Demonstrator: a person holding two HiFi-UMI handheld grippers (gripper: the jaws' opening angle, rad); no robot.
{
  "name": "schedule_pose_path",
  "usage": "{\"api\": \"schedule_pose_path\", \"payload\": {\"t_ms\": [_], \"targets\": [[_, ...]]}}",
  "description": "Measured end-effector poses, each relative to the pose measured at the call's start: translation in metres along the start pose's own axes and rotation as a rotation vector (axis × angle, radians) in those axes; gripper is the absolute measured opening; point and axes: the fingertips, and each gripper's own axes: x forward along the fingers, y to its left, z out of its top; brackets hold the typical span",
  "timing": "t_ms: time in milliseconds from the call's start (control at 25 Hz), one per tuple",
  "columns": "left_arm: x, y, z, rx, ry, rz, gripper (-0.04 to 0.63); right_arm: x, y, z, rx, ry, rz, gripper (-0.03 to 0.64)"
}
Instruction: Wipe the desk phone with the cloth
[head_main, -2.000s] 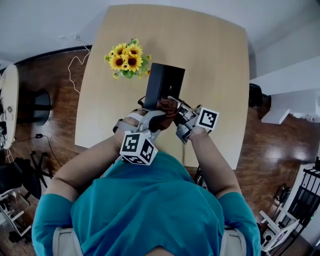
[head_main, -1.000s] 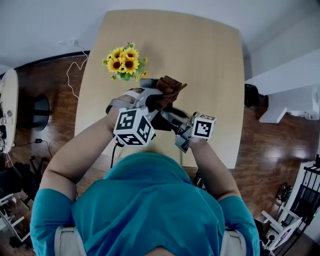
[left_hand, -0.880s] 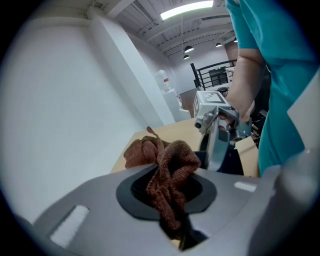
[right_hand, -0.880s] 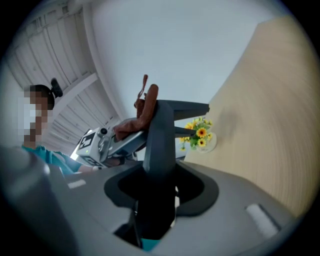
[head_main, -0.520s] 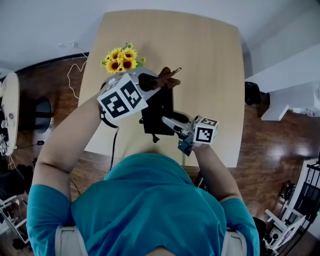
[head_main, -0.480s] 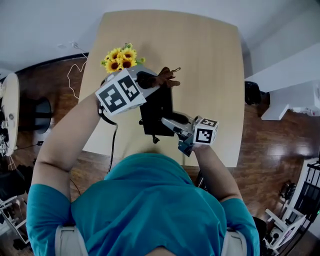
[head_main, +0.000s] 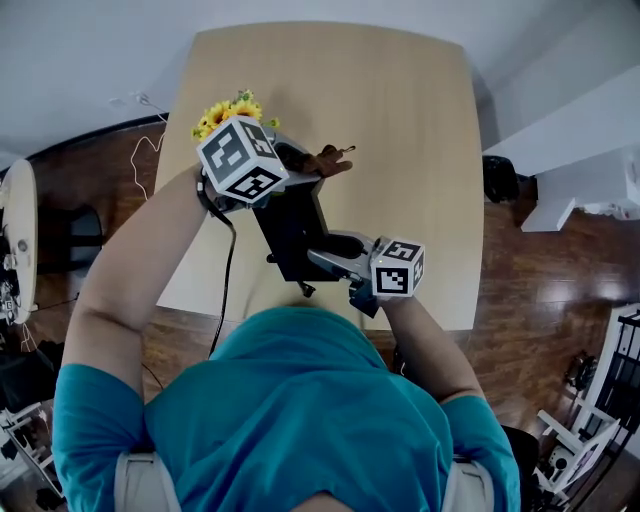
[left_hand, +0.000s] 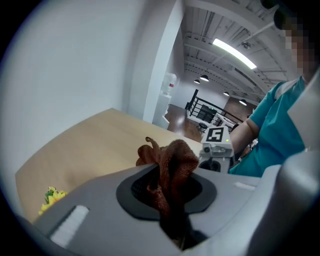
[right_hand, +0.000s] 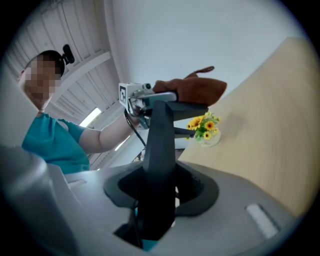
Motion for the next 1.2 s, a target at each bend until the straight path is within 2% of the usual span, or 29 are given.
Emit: {"api": "schedule_pose_path", "payload": {"t_ms": [80,160,320,400,480,560,640,760,960,1080,1200], "targets": [[-0.001,-0.003,-0.001,0.042,0.044,-0.016,0.071,-0.005,-0.009,0.000,0.024,-0.012,-0.023,0.156],[0.002,0.001,-0.009,0.108,0.113,0.005,0.071,-0.008,-0.017,0.002,0.045,-0.029,-0.039,0.156],[0.014,0.015,-0.021,0.303,0.267,0.055,0.071,-0.004,-0.029,0.003,0.035,-0.028,-0.071,0.156],[0.017,0.017,-0.025,0.410,0.355,0.034,0.071,0.004,-0.032,0.002,0.010,-0.003,-0.081,0.156],[0.021,0.020,-0.017,0.502,0.404,0.009,0.071,0.012,-0.032,-0.001,-0.008,0.021,-0.082,0.156],[0.026,0.019,-0.007,0.566,0.441,-0.023,0.071,0.016,-0.033,-0.004,-0.019,0.041,-0.082,0.156],[0.034,0.014,-0.010,0.617,0.518,-0.071,0.071,0.020,-0.032,-0.010,-0.024,0.059,-0.079,0.156],[0.044,0.010,-0.033,0.651,0.658,-0.147,0.071,0.026,-0.028,-0.020,-0.029,0.095,-0.077,0.156],[0.047,0.000,-0.058,0.619,0.790,-0.240,0.071,0.029,-0.028,-0.035,-0.029,0.131,-0.083,0.156],[0.045,-0.011,-0.065,0.617,0.842,-0.281,0.071,0.026,-0.029,-0.039,-0.030,0.138,-0.097,0.156],[0.045,-0.030,-0.068,0.615,0.847,-0.336,0.071,0.021,-0.033,-0.041,-0.020,0.135,-0.110,0.156]]}}
